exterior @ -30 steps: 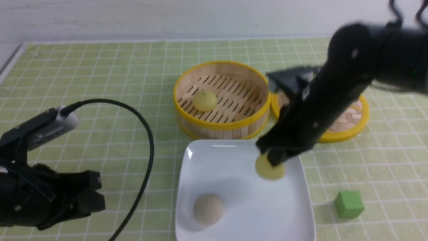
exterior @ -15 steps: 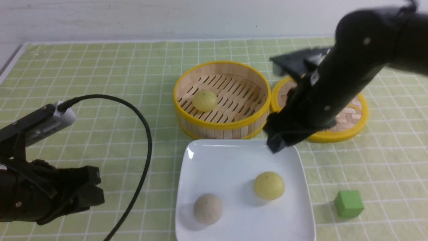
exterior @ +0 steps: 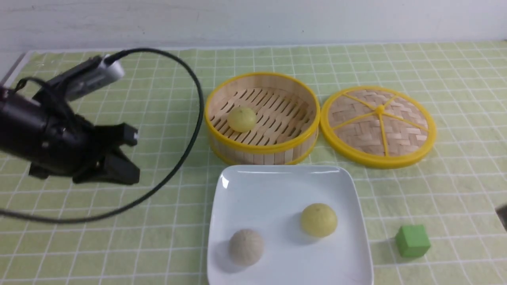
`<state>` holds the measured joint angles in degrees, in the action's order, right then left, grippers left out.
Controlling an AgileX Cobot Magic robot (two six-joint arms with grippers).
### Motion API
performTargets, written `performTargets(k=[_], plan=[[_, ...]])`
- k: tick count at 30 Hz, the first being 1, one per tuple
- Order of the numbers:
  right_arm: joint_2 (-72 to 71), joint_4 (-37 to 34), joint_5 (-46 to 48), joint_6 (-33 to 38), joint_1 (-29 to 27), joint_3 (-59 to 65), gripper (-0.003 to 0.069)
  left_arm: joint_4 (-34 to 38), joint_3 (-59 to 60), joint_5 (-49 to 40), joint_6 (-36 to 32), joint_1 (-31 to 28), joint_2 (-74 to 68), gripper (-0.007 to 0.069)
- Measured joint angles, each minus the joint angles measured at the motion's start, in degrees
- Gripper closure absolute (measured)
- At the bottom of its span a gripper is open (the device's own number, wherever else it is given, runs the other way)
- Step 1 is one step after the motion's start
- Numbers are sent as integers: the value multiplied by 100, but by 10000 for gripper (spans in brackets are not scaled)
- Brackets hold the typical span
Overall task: Put the steamed buns into the plate on the green tablecloth.
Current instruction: 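Reach into the bamboo steamer and grasp a bun with the left gripper, then carry the bun from the bamboo steamer to the plate with the left gripper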
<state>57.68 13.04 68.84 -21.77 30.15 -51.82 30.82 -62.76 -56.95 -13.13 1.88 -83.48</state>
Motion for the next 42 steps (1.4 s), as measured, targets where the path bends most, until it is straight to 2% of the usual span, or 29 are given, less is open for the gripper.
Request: performTargets(k=[3, 6, 7, 9, 10, 11, 12, 15, 17, 19, 23, 25, 28, 30, 33, 36, 42], plan=[[-335, -11, -364, -101, 0, 702, 673, -179, -855, -216, 22, 370, -611, 620], [-493, -18, -772, -124, 0, 1162, 673, -511, -2178, -534, 507, 929, -1508, 589], [-493, -18, -813, -124, 0, 1178, 673, -511, -2262, -534, 545, 929, -1560, 586], [-493, -18, -1063, -124, 0, 1308, 673, -989, -3313, -644, 1003, 1343, -2249, 529], [-493, -18, -1102, -124, 0, 1317, 672, -1030, -3390, -648, 1034, 1369, -2302, 524], [-493, -18, -1218, -124, 0, 1325, 671, -1334, -3985, -696, 1283, 1570, -2717, 466], [-493, -18, -1228, -124, 0, 1325, 671, -1371, -4057, -703, 1313, 1593, -2768, 466], [-493, -13, -1317, -124, 0, 1325, 670, -1907, -5275, -750, 1757, 1978, -3758, 316], [-493, -13, -1322, -124, 0, 1325, 670, -2123, -5758, -781, 1831, 2104, -4195, 253], [-493, -13, -1327, -124, 0, 1325, 667, -2323, -6157, -786, 1845, 2182, -4573, 207], [-493, -13, -1327, -124, 0, 1325, 666, -2841, -6683, -756, 1845, 2229, -5157, 175], [-493, -20, -1327, -124, 0, 1325, 664, -2979, -6766, -677, 1868, 2229, -5323, 183], [-493, -36, -1328, -124, 0, 1325, 664, -2908, -6797, -631, 1917, 2235, -5515, 265], [-493, -44, -1333, -124, 0, 1325, 661, -2820, -6818, -675, 1985, 2235, -5541, 362], [-493, -56, -1333, -124, 0, 1325, 659, -2641, -6991, -1005, 1948, 2240, -5479, 562], [-493, -67, -1333, -124, 0, 1325, 657, -2510, -7222, -1353, 1810, 2240, -5275, 601], [-493, -74, -1325, -124, 0, 1325, 654, -2360, -7033, -1378, 1778, 2240, -4111, 603]])
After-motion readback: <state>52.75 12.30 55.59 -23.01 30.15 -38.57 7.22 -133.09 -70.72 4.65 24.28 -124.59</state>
